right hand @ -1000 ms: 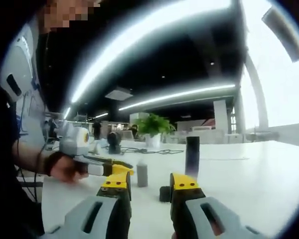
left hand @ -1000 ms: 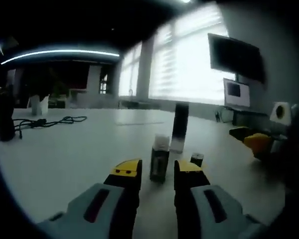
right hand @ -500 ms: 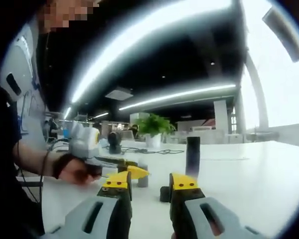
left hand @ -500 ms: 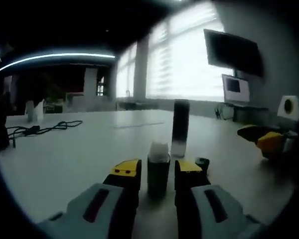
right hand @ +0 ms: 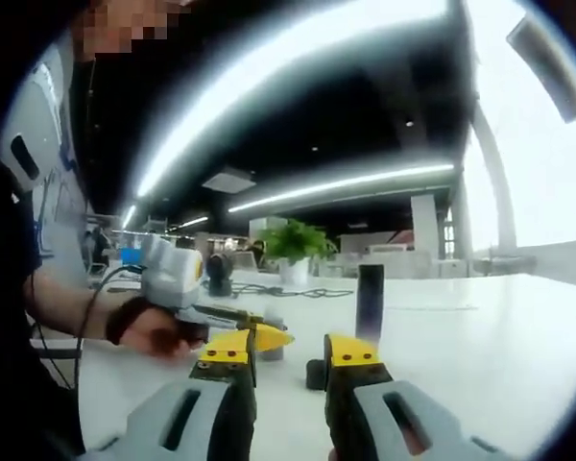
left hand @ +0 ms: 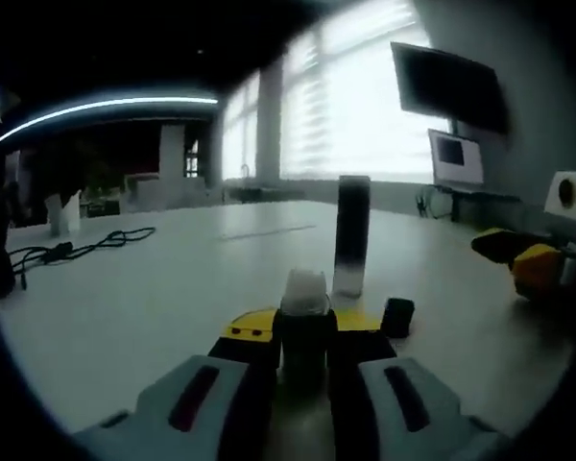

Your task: Pick up cosmetic bottle twist off cap place on table pick up cap screw tight cap place on table

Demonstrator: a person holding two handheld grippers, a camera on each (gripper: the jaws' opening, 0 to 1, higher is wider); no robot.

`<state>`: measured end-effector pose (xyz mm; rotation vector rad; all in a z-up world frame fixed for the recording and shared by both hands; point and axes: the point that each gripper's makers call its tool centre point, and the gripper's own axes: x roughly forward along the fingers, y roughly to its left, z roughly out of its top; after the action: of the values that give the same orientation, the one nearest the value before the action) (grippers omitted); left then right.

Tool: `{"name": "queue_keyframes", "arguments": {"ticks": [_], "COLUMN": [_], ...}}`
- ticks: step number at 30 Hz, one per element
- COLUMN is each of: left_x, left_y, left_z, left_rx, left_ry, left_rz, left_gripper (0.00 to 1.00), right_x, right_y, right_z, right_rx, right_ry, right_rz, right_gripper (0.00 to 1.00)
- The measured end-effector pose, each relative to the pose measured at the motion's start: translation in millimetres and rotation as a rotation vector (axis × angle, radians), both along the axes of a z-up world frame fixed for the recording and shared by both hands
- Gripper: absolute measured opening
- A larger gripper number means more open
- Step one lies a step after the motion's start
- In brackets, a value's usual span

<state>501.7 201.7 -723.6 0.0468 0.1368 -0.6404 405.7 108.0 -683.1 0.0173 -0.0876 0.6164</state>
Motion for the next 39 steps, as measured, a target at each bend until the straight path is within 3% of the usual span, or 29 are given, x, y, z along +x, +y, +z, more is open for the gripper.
{"name": "queue_keyframes", "arguments": {"ticks": [6, 9, 12, 19, 21, 23, 24, 28, 31, 34, 39], "left_x": [-3.4, -5.9, -16.6, -26.6, -30.3, -40.2, -45.4, -58.6, -72.9, -91.7, -113.8], "left_y": [-1.5, 0.1, -5.4, 11.9, 17.6, 17.0, 15.2, 19.1, 19.3, 16.5, 12.2], "left_z": [4.0, 13.9, 22.1, 45.1, 46.9, 47.6, 47.7, 46.3, 44.3, 51.2, 50.1], "left_rx": [0.0, -0.063, -0.123, -0.147, -0.154, -0.22, -0.202, -0.125, -0.135, -0.136, -0.171], "left_ry": [-0.017, -0.032, -0.038, -0.148, -0.147, -0.101, -0.11, -0.17, -0.16, -0.218, -0.179], "left_rz": [-0.018, -0.026, -0.103, -0.108, -0.111, -0.144, -0.179, -0.184, -0.209, -0.249, -0.324], "left_gripper": [0.09, 0.09, 0.09, 0.09, 0.09, 0.09, 0.09, 0.09, 0.09, 0.09, 0.09], "right_x": [-0.4, -0.5, -0.9, -0.3, -0.3, -0.5, -0.5, -0.7, -0.9, -1.2, -1.4], "right_y": [1.3, 1.3, 1.8, 0.7, 0.8, 1.8, 1.9, 2.2, 2.9, 4.0, 3.6], "right_z": [0.1, 0.4, 0.9, 1.3, 1.3, 0.5, 0.3, 1.0, 1.0, 0.6, 1.1], "right_rx": [-0.003, -0.001, 0.003, 0.009, 0.008, 0.001, 0.0, 0.002, 0.001, -0.001, 0.009], "right_ry": [0.001, 0.002, 0.003, 0.006, 0.005, 0.006, 0.005, 0.003, 0.003, 0.005, 0.011], "right_rz": [-0.001, -0.003, -0.001, -0.006, -0.007, -0.004, -0.004, -0.003, -0.001, 0.003, 0.0], "right_gripper": [0.22, 0.22, 0.22, 0.21, 0.21, 0.21, 0.21, 0.21, 0.21, 0.21, 0.21]}}
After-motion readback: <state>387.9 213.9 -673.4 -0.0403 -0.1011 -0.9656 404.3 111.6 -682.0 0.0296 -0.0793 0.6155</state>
